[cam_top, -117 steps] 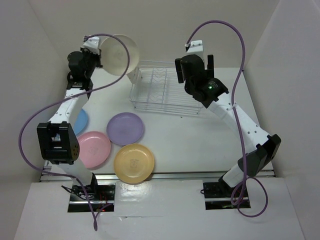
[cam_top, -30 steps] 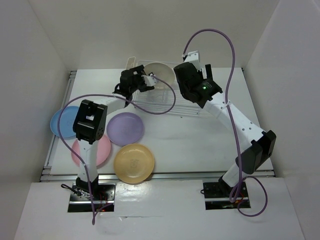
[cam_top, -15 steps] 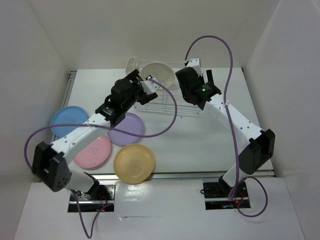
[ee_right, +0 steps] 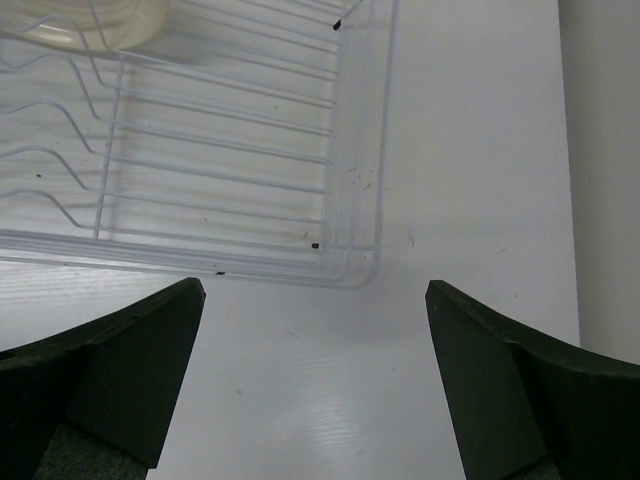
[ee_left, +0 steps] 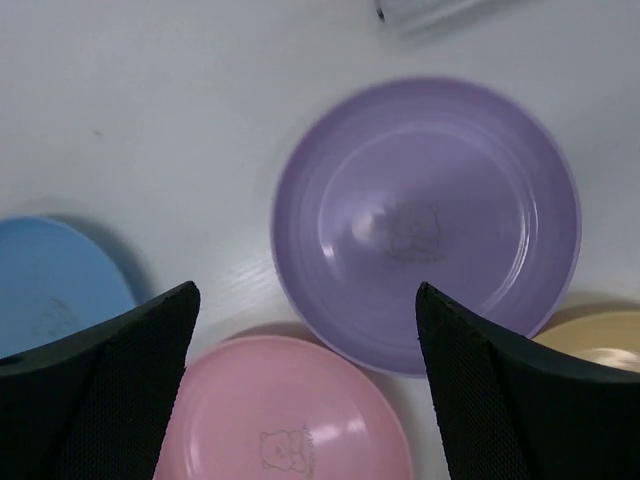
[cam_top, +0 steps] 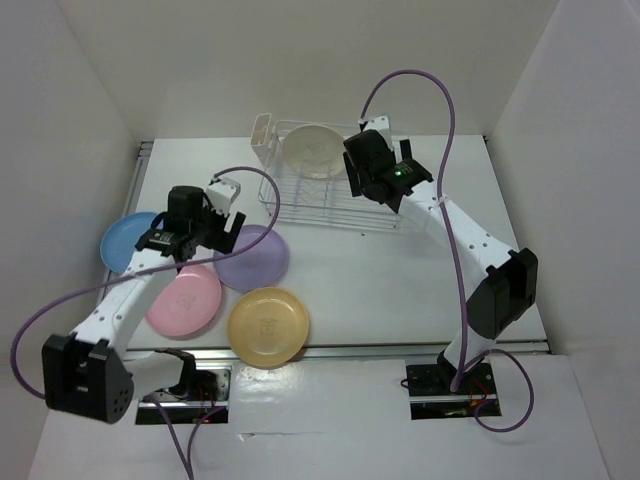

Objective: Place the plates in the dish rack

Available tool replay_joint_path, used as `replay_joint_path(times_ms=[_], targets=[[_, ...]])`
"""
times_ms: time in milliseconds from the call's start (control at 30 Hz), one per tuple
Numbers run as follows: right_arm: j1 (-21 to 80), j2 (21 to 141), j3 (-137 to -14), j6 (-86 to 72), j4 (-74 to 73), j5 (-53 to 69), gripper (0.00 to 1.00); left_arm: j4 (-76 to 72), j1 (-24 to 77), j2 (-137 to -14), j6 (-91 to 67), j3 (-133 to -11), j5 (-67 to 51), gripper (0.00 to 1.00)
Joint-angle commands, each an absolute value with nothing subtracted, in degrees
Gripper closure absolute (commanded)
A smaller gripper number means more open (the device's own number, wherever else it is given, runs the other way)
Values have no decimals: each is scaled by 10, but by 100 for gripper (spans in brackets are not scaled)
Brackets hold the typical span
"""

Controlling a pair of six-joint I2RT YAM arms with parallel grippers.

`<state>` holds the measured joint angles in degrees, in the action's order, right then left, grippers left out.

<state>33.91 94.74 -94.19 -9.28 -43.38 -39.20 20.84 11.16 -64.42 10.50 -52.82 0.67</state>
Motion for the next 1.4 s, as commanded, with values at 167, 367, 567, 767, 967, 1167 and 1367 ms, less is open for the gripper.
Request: replay_joint_path(times_ms=[167,367,567,767,967,1167,1367], targets=[[338,886,-921,-105,-430,-393,0,207,-56,-877,39,-587,-262,13],[338,848,-883,-105,-430,-398,0,219,-102,-993,53,-689,-301,6],[338,848,-877,-122,-440,-419,0,223,-104,-1058,53,-722,-363,12],[338,848,-877,-122,-440,-425,0,236,-98,-1064,83,-696,-298,13],[338,848,-882,-122,-440,-430,0,242,-93,-1083,93,-696,-247,18],[338,848,-877,-122,-440,-430,0,260,-83,-1143,99,-714,-236,24],[338,848,-877,-122,-435,-435,0,293,-66,-1196,110,-748,-267,40]])
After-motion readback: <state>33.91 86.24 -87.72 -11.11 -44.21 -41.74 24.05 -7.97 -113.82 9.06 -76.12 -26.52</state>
